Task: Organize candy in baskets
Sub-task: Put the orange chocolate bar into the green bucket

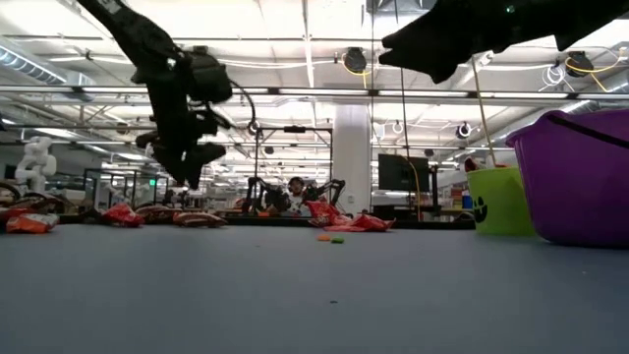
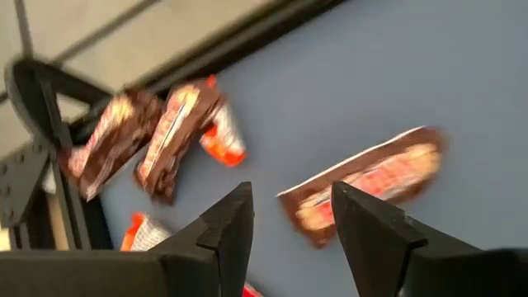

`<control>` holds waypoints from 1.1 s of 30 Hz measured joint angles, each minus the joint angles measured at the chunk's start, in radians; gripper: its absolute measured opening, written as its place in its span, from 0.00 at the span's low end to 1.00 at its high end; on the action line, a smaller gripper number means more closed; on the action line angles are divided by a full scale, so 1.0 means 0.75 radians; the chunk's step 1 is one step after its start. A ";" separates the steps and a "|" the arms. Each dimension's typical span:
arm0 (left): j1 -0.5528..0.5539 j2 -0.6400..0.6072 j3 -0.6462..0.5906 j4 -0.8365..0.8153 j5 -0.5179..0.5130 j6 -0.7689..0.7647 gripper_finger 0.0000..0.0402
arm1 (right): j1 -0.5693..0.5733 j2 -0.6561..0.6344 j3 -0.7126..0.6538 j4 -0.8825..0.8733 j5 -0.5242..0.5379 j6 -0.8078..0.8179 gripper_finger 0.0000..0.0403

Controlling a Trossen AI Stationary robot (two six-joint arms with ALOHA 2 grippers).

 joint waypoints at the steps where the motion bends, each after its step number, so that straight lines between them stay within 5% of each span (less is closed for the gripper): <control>1: 0.021 0.028 0.000 -0.002 0.000 -0.001 0.42 | -0.001 0.001 0.000 -0.004 0.001 0.001 0.54; 13: 0.218 0.279 -0.002 0.175 -0.008 0.058 0.42 | -0.002 0.036 0.000 0.030 0.005 0.006 0.54; 33: 0.275 0.325 0.004 0.307 0.064 0.136 0.40 | -0.002 0.042 0.000 0.042 0.004 0.006 0.54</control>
